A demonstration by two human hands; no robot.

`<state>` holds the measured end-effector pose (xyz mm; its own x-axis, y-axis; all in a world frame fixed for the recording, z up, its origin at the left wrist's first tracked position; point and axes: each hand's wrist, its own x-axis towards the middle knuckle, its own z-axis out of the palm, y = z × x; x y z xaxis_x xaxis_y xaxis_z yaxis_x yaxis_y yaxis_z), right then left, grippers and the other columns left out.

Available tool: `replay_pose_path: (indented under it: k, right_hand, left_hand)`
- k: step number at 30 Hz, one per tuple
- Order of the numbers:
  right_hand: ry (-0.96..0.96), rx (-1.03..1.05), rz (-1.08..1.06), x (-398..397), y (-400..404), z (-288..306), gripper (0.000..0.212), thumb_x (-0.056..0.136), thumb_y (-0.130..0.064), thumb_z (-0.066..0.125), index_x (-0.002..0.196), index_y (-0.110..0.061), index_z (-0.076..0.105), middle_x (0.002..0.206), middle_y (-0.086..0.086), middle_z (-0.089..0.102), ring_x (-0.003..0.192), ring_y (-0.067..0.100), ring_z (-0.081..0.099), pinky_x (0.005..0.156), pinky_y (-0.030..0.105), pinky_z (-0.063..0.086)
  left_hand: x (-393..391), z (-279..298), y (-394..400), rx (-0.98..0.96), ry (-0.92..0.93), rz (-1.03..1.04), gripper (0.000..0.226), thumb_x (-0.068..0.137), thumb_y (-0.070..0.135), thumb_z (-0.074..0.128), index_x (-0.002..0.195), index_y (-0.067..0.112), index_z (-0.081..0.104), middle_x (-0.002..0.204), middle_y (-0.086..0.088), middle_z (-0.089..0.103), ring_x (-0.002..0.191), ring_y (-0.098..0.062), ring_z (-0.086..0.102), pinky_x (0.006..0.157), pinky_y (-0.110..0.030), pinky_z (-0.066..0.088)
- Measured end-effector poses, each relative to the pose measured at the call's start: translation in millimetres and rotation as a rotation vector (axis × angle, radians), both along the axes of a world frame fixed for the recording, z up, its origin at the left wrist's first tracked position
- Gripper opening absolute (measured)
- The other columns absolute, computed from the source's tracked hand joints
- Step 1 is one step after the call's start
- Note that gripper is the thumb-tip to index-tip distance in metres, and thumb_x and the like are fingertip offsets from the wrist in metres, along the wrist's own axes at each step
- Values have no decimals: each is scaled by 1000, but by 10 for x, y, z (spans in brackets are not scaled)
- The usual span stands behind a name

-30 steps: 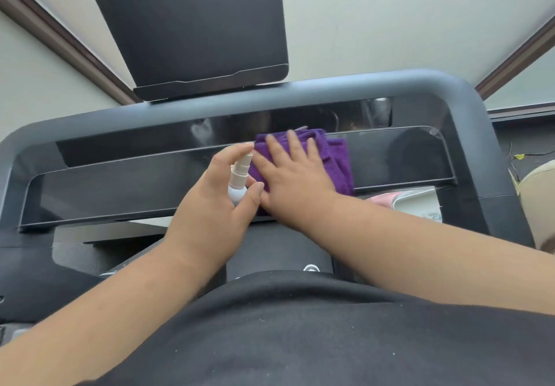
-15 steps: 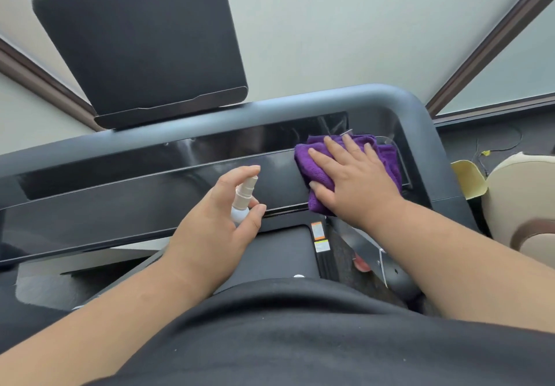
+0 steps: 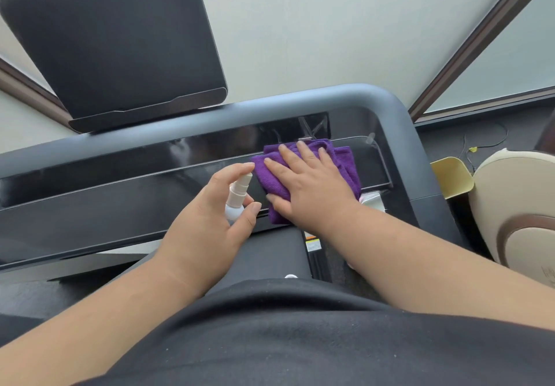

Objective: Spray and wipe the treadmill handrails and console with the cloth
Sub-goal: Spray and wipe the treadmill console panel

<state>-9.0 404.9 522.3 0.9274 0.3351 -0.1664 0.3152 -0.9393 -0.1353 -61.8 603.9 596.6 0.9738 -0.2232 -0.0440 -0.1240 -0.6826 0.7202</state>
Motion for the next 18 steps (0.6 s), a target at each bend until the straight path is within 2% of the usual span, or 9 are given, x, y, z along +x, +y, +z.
replay_pose_path:
  k: [4, 8, 13, 18]
  right_hand:
    - [-11, -11, -122, 28, -457, 11, 70, 90, -67, 25, 154, -40, 22, 165, -3, 17, 152, 27, 10, 120, 55, 8]
    - [-11, -26, -170, 11, -628, 30, 71, 88, -66, 19, 154, -40, 23, 165, -3, 17, 152, 28, 10, 121, 54, 9]
    - [-17, -25, -103, -56, -279, 36, 70, 90, -64, 21, 155, -37, 23, 165, 0, 16, 151, 34, 10, 120, 57, 8]
    - [5, 17, 1, -114, 309, -15, 77, 89, -68, 13, 157, -32, 15, 166, 3, 10, 151, 38, 4, 118, 61, 4]
  left_hand:
    - [-17, 10, -28, -1, -6, -7, 55, 89, 38, 59, 124, 69, 30, 97, 18, 63, 76, -10, 59, 68, -9, 39]
    - [-53, 34, 17, 0, -8, 10, 54, 88, 40, 58, 124, 69, 30, 97, 18, 63, 72, -10, 59, 67, -22, 43]
    - [-101, 19, 82, -15, -12, 34, 55, 88, 39, 59, 126, 67, 32, 96, 16, 64, 63, -12, 59, 66, -32, 49]
    - [-118, -41, 83, -5, -15, 44, 56, 88, 38, 61, 125, 69, 32, 98, 21, 63, 78, -5, 62, 72, -23, 44]
